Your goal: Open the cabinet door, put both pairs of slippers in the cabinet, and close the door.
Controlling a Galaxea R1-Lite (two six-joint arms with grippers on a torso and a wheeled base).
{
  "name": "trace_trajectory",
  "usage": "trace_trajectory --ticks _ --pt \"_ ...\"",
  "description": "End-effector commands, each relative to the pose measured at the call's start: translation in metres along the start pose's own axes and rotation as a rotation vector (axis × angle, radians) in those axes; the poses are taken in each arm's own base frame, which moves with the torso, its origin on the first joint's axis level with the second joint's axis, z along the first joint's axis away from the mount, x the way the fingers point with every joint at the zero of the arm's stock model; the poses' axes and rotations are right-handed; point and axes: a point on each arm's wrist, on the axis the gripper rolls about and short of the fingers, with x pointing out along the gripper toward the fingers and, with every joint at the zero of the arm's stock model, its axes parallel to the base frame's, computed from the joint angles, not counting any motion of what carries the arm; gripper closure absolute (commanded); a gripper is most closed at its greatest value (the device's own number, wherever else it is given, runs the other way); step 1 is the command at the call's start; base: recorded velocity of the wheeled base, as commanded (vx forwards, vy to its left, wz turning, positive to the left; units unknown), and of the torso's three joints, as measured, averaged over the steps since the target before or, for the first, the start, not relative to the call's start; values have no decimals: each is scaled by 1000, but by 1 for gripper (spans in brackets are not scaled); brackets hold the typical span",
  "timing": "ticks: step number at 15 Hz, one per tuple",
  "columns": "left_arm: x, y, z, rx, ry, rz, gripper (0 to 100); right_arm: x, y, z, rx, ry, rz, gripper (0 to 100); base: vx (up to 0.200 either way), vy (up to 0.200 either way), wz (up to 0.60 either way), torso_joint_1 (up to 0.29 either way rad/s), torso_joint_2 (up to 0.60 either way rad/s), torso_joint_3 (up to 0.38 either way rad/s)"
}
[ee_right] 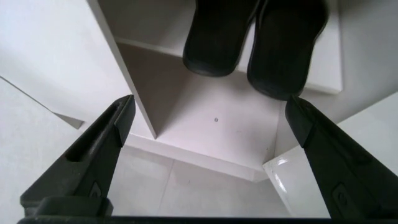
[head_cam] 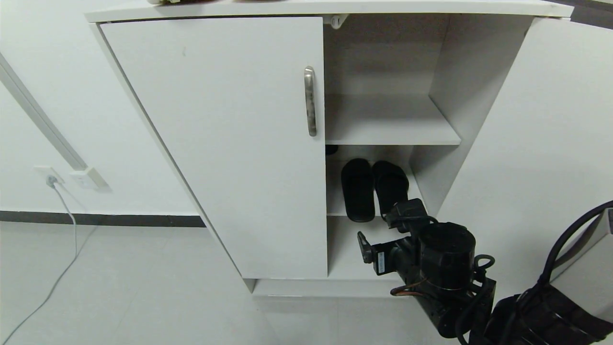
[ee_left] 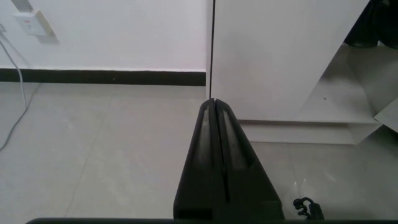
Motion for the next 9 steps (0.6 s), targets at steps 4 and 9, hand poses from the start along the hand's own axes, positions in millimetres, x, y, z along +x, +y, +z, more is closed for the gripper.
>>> trace_trajectory --ticks 4,9 --pt "0 0 0 0 2 0 100 0 0 -1 -2 3 0 0 0 0 0 1 -1 194" --pt "0 0 0 1 2 0 100 0 1 0 6 -2 5 0 0 0 0 -1 2 202"
